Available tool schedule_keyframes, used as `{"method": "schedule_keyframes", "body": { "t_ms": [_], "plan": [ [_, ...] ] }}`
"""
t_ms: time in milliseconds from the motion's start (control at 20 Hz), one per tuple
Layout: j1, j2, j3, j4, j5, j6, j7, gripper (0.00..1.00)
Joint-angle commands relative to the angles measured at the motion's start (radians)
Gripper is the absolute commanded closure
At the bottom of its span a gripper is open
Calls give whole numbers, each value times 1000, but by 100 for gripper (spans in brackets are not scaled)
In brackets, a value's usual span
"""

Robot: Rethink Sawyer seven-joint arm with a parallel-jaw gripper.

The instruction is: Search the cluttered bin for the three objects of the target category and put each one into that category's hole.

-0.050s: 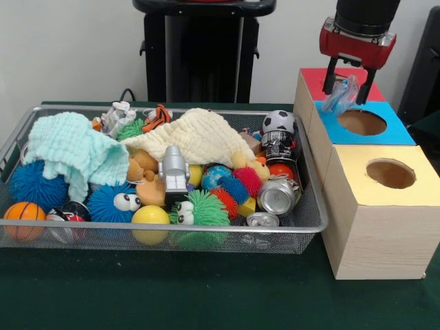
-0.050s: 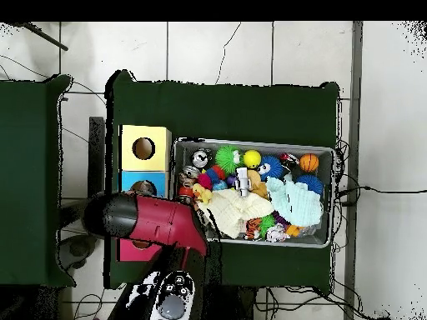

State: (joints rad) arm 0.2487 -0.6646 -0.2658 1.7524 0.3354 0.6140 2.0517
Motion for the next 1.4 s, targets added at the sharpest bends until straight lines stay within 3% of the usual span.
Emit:
{"method": "schedule_keyframes", "body": {
  "t_ms": [50,700,1150,1400],
  "plan": [
    [13,22,105,78,29,-65,179,0],
    [38,27,90,18,63,-10,216,0],
    [52,32,41,-86,59,105,267,0],
    [30,24,29,-98,49,130,249,0]
  ]
}}
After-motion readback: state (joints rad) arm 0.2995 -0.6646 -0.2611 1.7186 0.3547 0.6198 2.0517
